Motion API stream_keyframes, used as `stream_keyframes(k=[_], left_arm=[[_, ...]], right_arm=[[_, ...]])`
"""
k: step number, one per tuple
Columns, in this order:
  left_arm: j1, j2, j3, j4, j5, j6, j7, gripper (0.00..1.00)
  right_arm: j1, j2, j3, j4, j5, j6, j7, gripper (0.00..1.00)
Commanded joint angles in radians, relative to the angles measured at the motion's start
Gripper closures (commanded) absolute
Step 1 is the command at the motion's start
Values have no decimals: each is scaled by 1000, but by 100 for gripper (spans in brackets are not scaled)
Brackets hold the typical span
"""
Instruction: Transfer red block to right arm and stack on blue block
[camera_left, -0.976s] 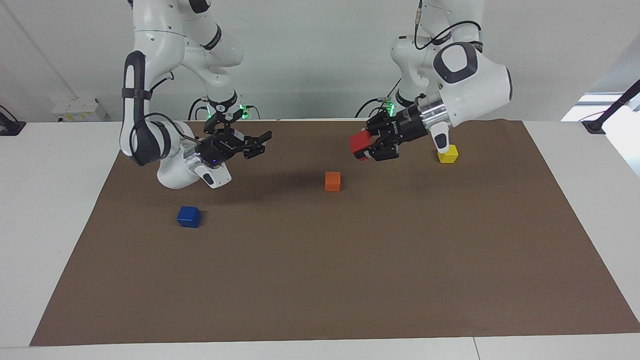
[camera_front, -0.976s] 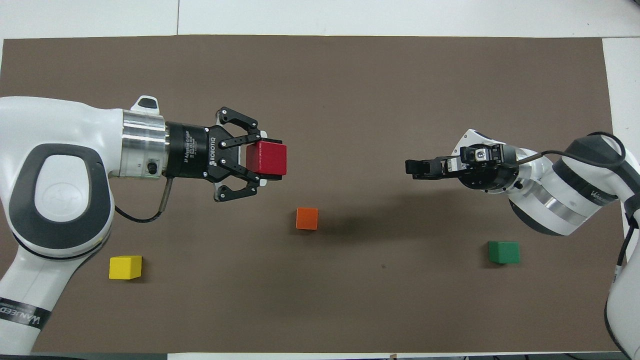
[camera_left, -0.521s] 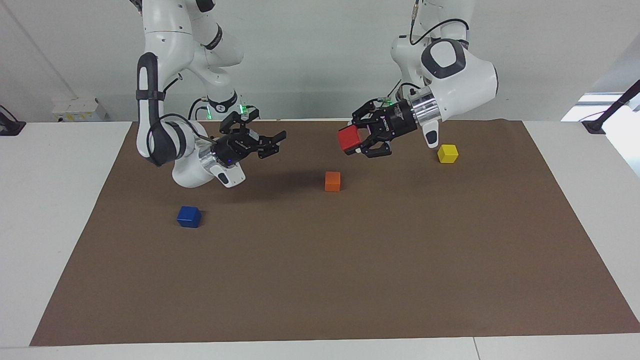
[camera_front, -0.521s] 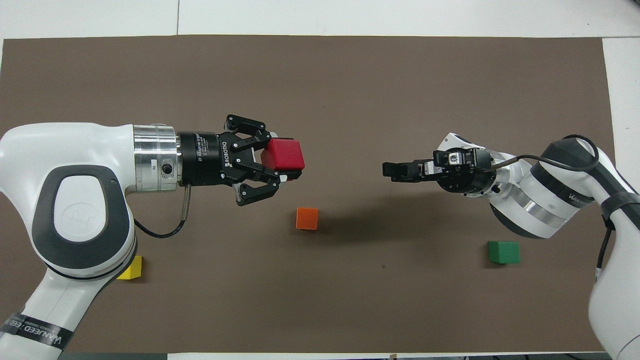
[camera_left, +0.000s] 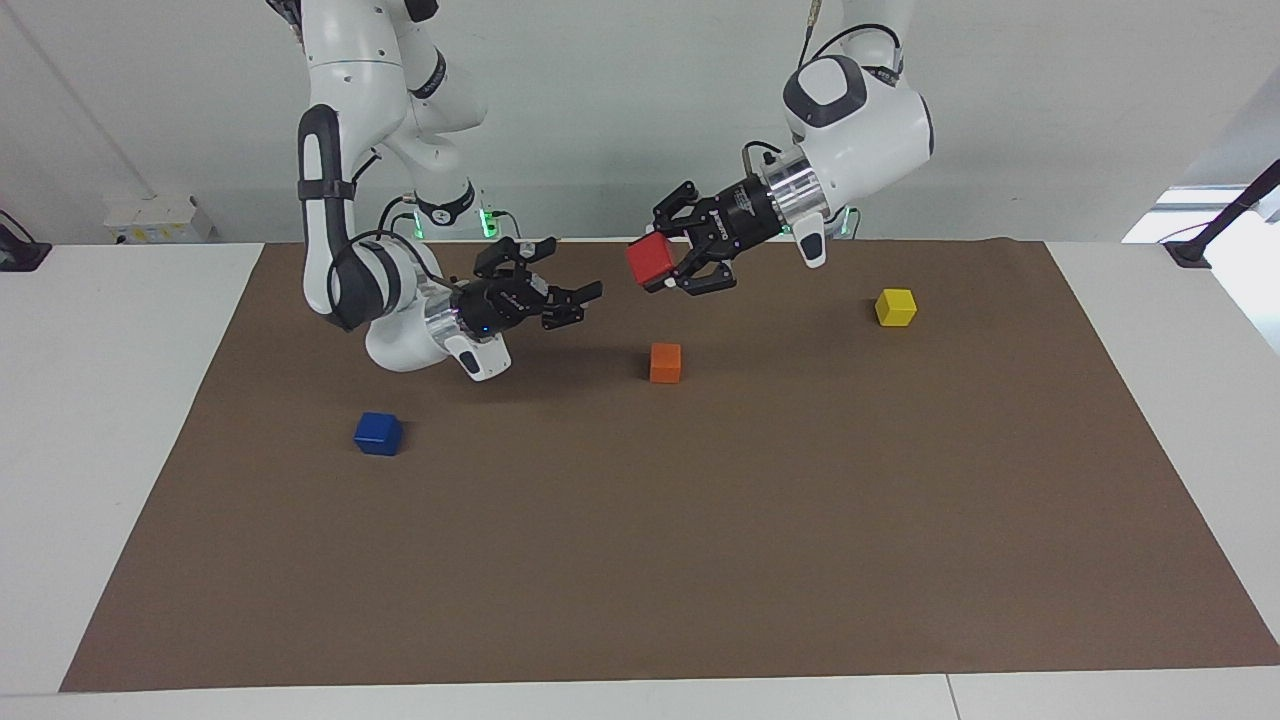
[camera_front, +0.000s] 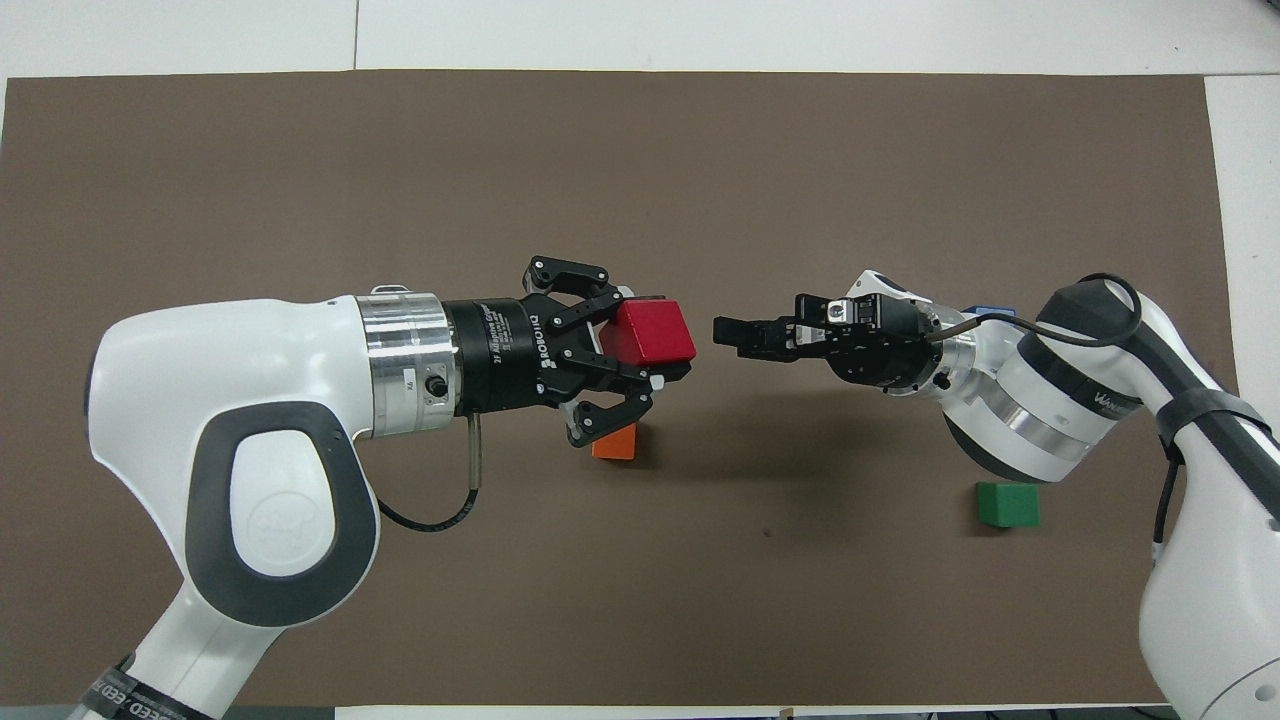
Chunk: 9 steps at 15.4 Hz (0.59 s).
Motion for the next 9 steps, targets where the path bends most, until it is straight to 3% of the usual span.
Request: stream_keyframes(k=[1, 9], left_arm=[[-75, -32, 12, -36, -23, 86, 59, 100], [-132, -28, 12, -32, -22, 133, 199, 100]], right_arm=[[9, -19, -1, -20, 26, 19, -38, 0], [21, -24, -1, -35, 25, 21, -46, 0]])
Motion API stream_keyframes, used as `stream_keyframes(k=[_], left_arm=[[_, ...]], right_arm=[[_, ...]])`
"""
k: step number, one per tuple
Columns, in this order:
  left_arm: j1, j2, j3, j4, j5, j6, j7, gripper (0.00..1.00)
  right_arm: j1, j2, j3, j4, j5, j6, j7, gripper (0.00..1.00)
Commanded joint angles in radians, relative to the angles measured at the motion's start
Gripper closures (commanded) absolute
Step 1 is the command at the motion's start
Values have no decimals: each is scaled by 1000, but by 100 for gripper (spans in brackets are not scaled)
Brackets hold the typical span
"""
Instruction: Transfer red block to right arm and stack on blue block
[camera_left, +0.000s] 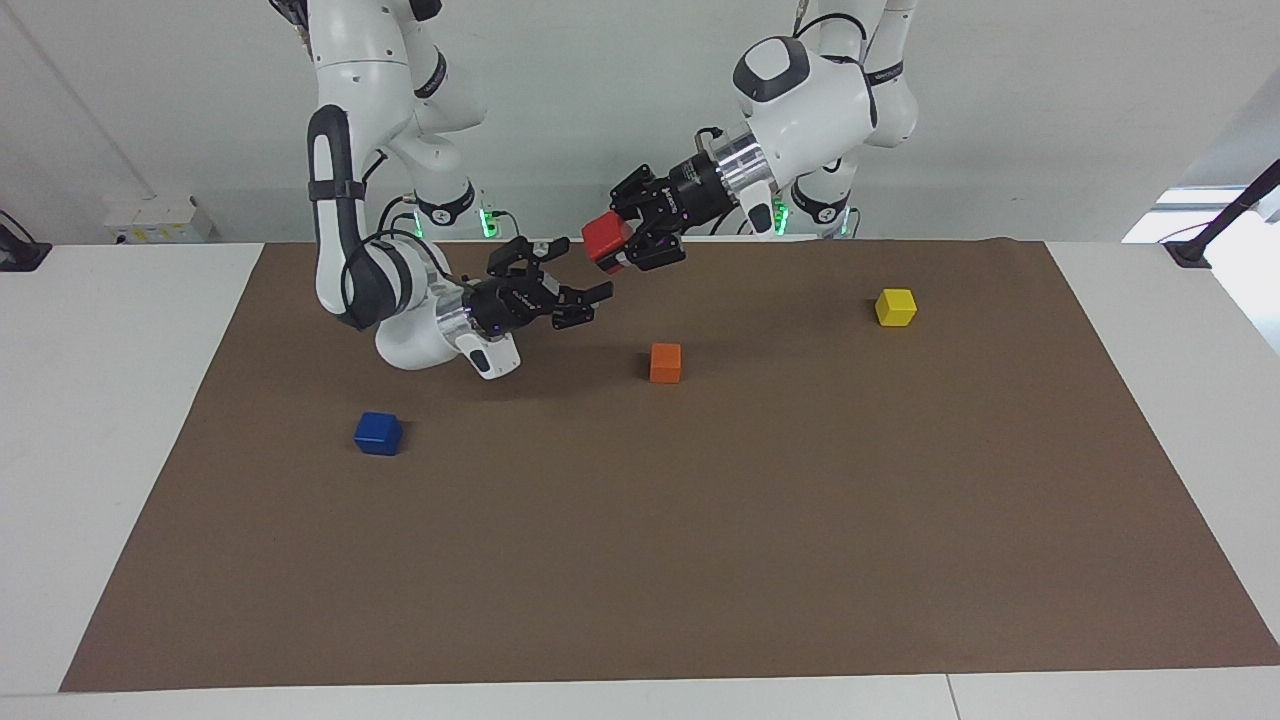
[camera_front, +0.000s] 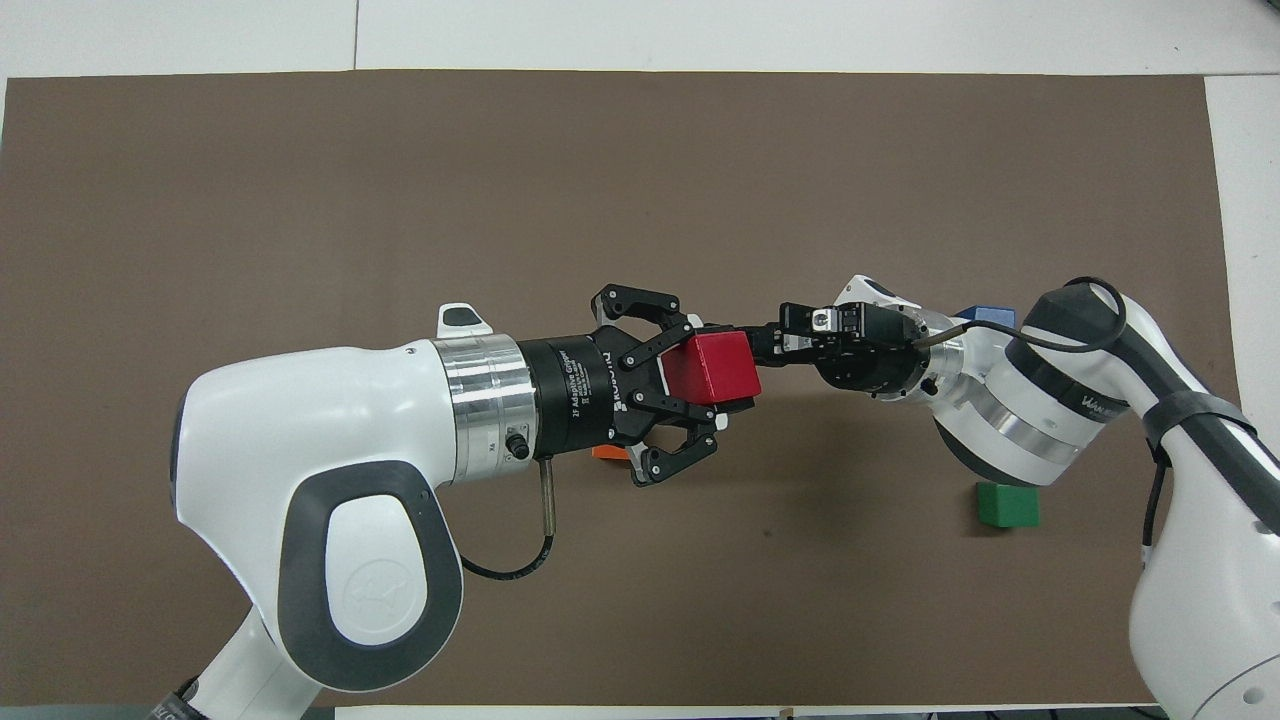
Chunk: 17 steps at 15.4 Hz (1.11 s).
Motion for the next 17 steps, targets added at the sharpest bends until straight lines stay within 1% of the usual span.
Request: stream_keyframes(k=[1, 5, 7, 12, 13, 14, 15, 16, 17], left_arm=[[-27, -24, 14, -29, -22, 34, 90, 100], [-48, -9, 4, -19, -23, 115, 104, 100], [-48, 17, 3, 2, -23, 115, 104, 100], [-37, 37, 3, 11, -22, 112, 104, 100], [-34, 51, 3, 28, -18, 111, 104, 100], [-33, 63, 3, 39, -17, 111, 102, 100], [-31, 68, 3, 43, -17, 111, 102, 100], [-31, 76, 4, 50, -15, 111, 102, 100], [-31, 77, 3, 54, -15, 109, 102, 100]], right_arm=[[7, -24, 0, -27, 23, 19, -35, 0], [29, -24, 0, -27, 24, 33, -62, 0], [29, -24, 1, -25, 23, 38, -68, 0], [29, -24, 1, -22, 24, 38, -68, 1], [29, -22, 1, -22, 24, 38, -68, 7], [29, -22, 1, -22, 23, 38, -69, 19], [29, -22, 1, -21, 24, 38, -69, 45], [29, -22, 1, -21, 24, 38, -69, 76], [29, -22, 1, -21, 24, 38, -68, 100]])
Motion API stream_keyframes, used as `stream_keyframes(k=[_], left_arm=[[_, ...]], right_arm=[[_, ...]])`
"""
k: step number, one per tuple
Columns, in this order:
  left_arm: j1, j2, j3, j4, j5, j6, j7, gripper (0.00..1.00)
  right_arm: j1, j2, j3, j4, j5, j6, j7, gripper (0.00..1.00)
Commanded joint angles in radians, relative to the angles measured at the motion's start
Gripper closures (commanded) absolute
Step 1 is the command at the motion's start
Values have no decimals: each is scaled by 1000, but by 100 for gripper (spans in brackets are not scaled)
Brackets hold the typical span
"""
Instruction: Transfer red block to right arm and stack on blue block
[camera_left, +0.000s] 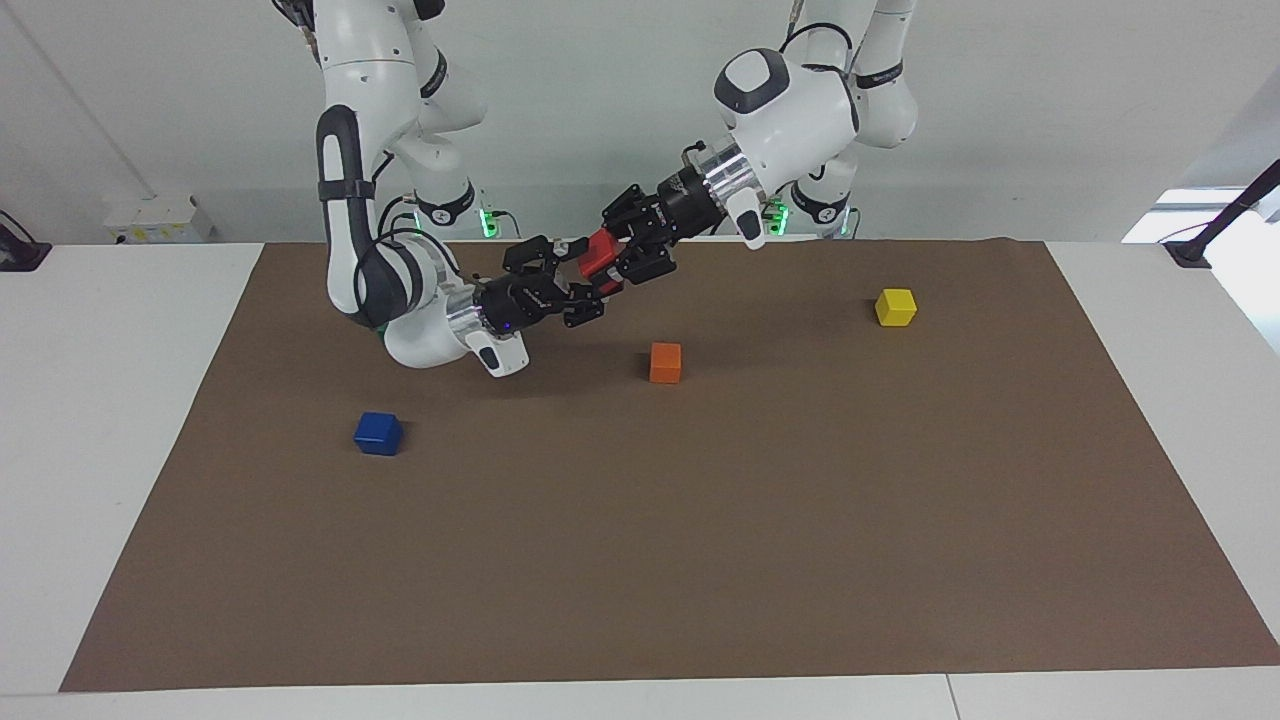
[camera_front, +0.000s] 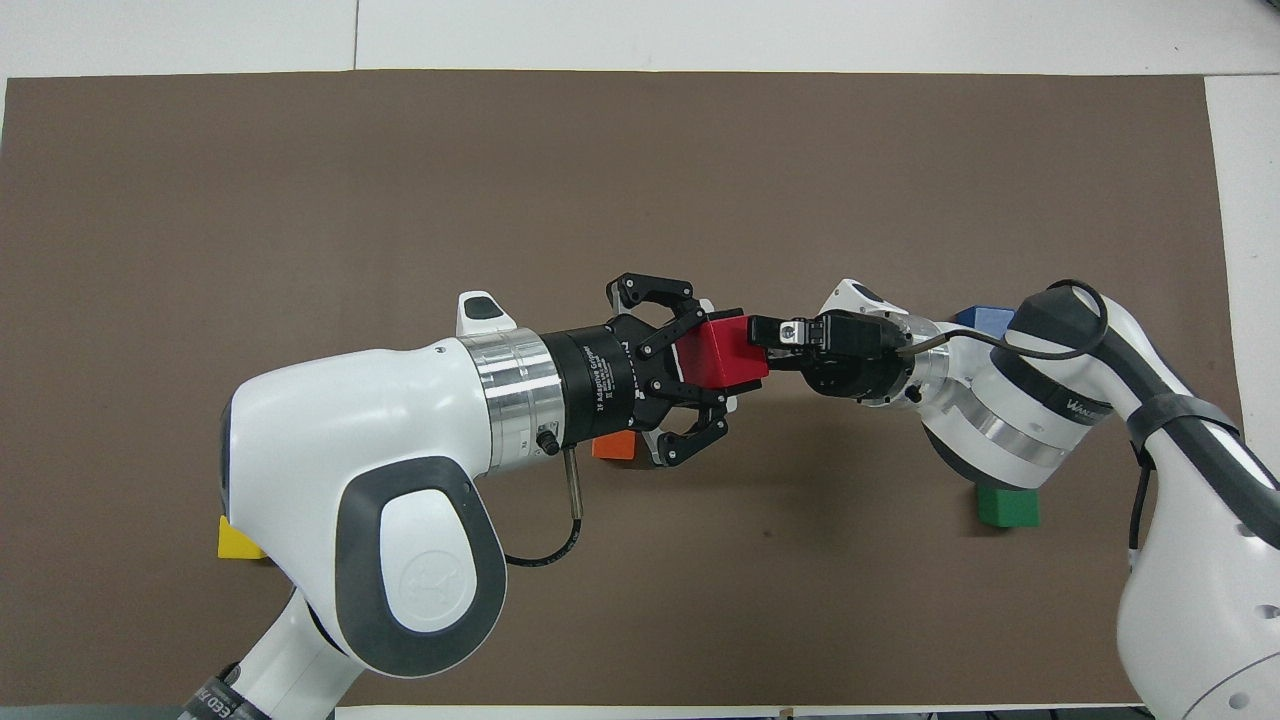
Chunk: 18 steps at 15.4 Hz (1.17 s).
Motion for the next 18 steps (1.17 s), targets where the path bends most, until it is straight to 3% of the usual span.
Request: stream_keyframes(k=[1, 10, 11, 12, 18], left_arm=[[-1, 25, 2, 30, -15, 11, 17, 100], [1, 24, 3, 28, -18, 12, 14, 100], [1, 22, 3, 28, -20, 11, 8, 9], [1, 21, 5, 27, -20, 6, 8, 0], [42, 11, 6, 22, -18, -43, 15, 0]], right_arm=[[4, -22, 0, -20, 24, 22, -23, 100], [-7, -22, 0, -16, 24, 22, -25, 100], [-7, -22, 0, -16, 23, 22, -25, 100], [-9, -22, 0, -15, 24, 22, -25, 100], [-15, -19, -3, 0, 24, 23, -25, 100]])
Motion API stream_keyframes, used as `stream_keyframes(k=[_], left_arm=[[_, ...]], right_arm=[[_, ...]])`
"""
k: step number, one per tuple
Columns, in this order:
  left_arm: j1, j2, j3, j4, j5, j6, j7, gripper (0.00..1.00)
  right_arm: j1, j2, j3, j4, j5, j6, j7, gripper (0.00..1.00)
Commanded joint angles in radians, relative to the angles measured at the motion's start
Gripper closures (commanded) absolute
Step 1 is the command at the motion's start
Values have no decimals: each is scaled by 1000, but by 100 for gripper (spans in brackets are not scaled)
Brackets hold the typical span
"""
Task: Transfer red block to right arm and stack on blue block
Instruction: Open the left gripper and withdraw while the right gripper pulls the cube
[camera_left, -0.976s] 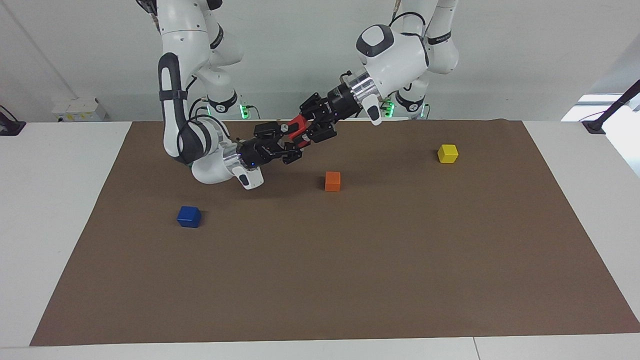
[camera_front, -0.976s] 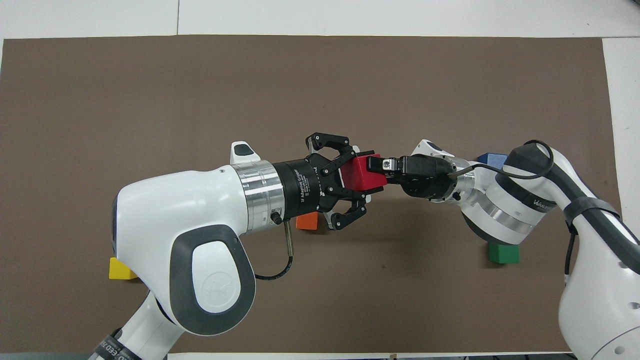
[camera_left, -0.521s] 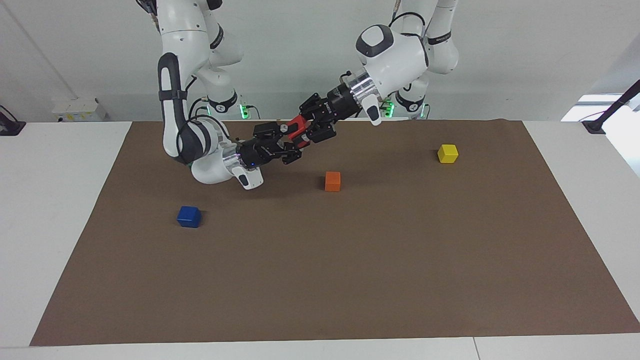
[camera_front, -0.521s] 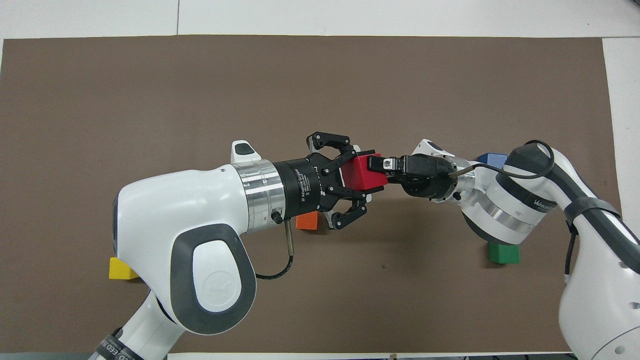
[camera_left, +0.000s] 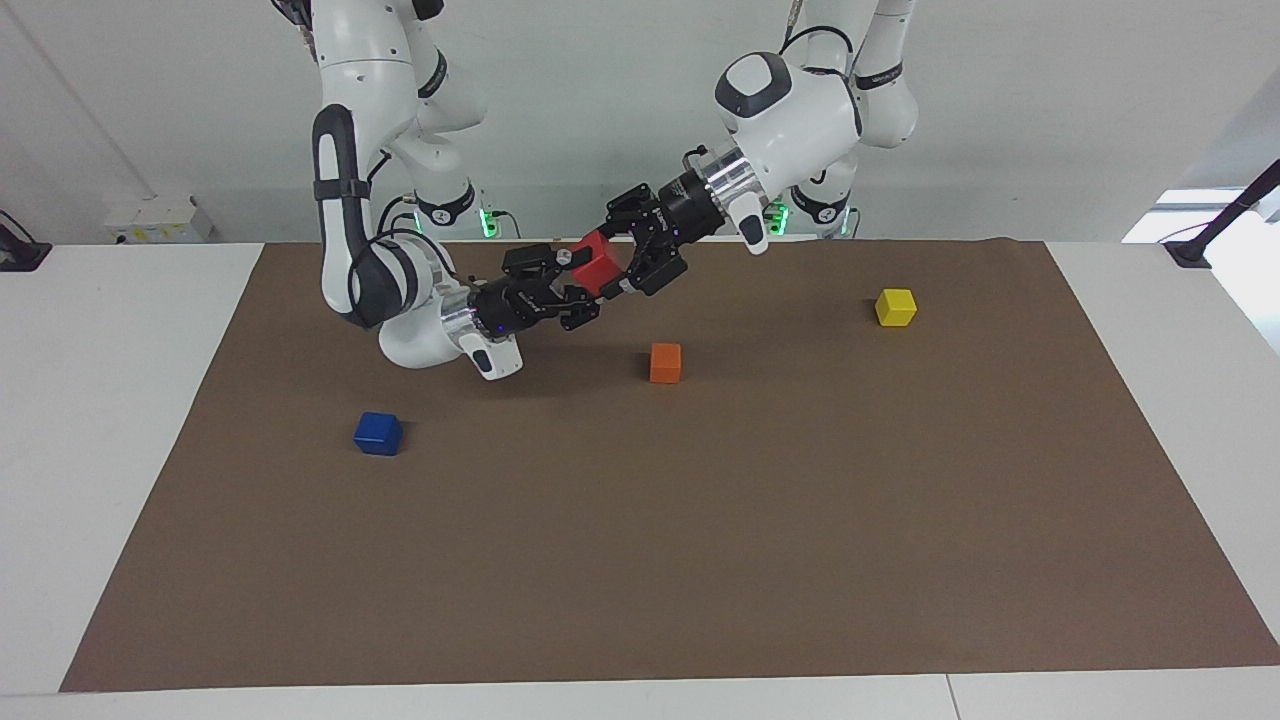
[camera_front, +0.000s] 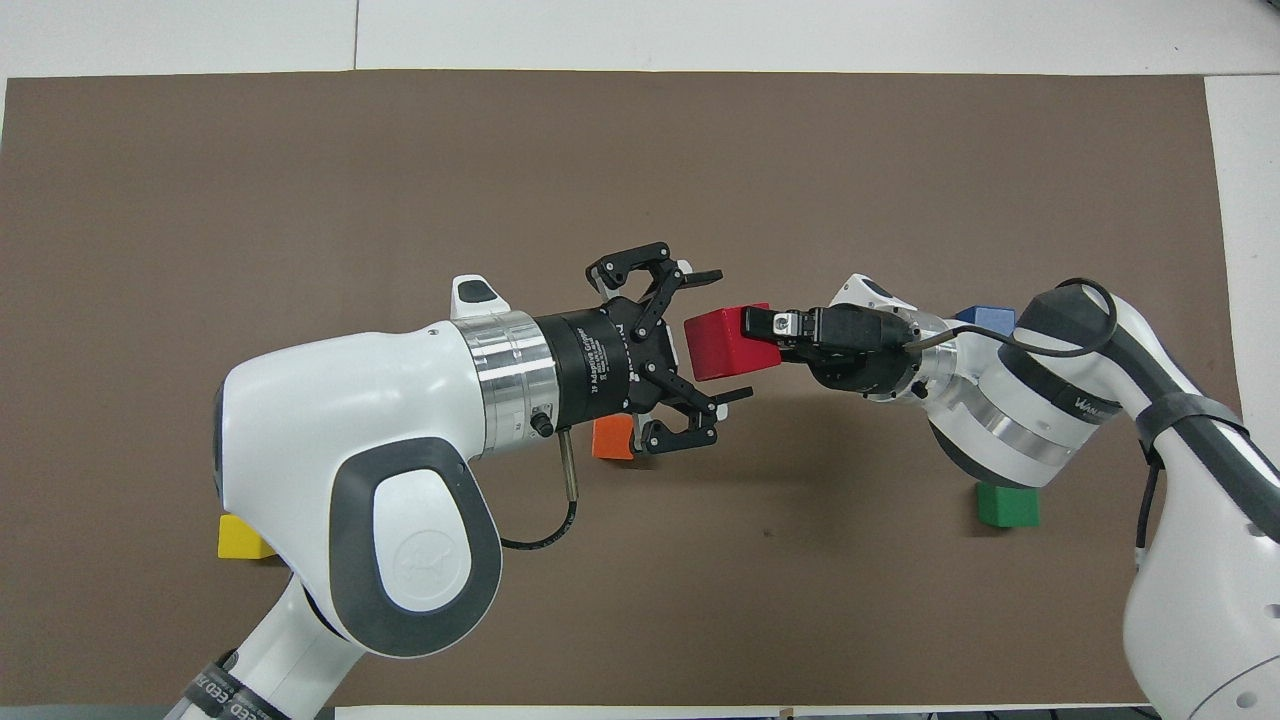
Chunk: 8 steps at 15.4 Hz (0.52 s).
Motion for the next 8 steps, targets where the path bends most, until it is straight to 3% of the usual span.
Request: stream_keyframes(k=[1, 8], left_arm=[[52, -2, 0, 2, -14, -61, 5, 0], [259, -35, 3, -42, 12, -307, 181, 0]], right_arm=[[-17, -15, 3, 1, 17, 11, -17, 100], [-127, -38, -2, 80, -79, 49, 54, 100]])
